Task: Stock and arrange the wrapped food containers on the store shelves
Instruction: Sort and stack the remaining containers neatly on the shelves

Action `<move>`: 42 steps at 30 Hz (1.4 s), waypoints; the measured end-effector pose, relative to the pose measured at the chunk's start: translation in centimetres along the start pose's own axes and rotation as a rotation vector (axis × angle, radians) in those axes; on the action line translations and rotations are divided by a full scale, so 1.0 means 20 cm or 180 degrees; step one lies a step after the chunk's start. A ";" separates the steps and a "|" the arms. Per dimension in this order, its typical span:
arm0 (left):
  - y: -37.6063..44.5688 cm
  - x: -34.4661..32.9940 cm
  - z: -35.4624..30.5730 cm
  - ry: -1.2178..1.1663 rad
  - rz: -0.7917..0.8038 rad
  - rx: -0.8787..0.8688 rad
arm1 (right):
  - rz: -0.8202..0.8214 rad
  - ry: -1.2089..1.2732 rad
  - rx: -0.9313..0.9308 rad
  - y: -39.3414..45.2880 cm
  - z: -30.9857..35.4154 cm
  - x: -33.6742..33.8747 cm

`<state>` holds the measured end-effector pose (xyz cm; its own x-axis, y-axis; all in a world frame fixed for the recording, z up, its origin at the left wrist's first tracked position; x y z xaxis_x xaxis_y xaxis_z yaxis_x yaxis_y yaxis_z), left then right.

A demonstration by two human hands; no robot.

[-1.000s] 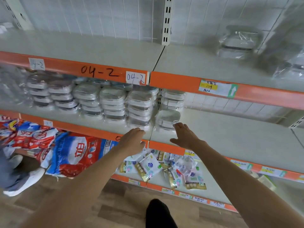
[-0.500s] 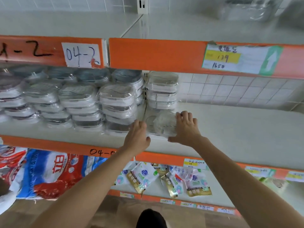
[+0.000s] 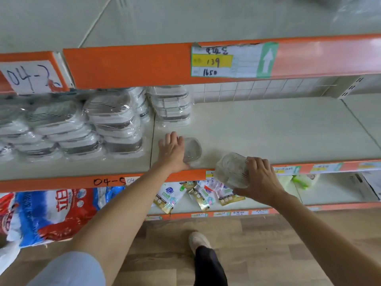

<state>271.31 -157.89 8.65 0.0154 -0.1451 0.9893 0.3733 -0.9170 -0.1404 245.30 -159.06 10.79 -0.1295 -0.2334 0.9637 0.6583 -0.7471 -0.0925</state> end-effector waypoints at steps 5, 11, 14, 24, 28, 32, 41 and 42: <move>-0.21 0.18 0.01 -0.0361 -0.0081 -0.0352 | 0.0064 -0.0017 0.0051 -0.16 0.10 0.13; -0.68 0.51 0.11 -0.0094 -0.0201 -0.0691 | -0.0114 0.0175 0.0293 -0.36 0.34 0.47; -0.87 0.75 0.20 -0.0207 -0.0571 -0.0743 | -0.0283 0.0107 0.0524 -0.43 0.46 0.68; -0.91 1.52 0.36 -0.0836 -0.2068 -0.0964 | -0.0395 -0.0531 0.1383 -0.25 0.61 1.33; -0.69 1.72 0.36 -0.1176 -0.2094 -0.0716 | 0.0068 -0.0380 0.1670 -0.14 0.59 1.46; -0.44 1.80 0.37 -0.0970 -0.1556 -0.0512 | 0.0525 0.0170 0.1602 0.01 0.61 1.67; -0.13 1.73 0.49 -0.0946 -0.1162 -0.0056 | 0.0277 -0.0083 0.1824 0.45 0.62 1.86; -0.10 1.72 0.52 -0.0996 -0.1096 -0.0035 | 0.0276 -0.0107 0.1806 0.49 0.62 1.84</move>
<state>280.72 -157.13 43.36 0.1722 0.2859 0.9427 0.3958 -0.8964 0.1996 256.24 -167.24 48.49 -0.0397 -0.2522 0.9669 0.9615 -0.2730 -0.0317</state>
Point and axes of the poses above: each hand's wrist, its own y-axis towards the middle knuckle, its own x-axis out of the back of the hand, z = x × y, the point moved 3 cm from there along y, towards the middle knuckle, and after that the axes turned 11 degrees about x, right-handed, at the moved point
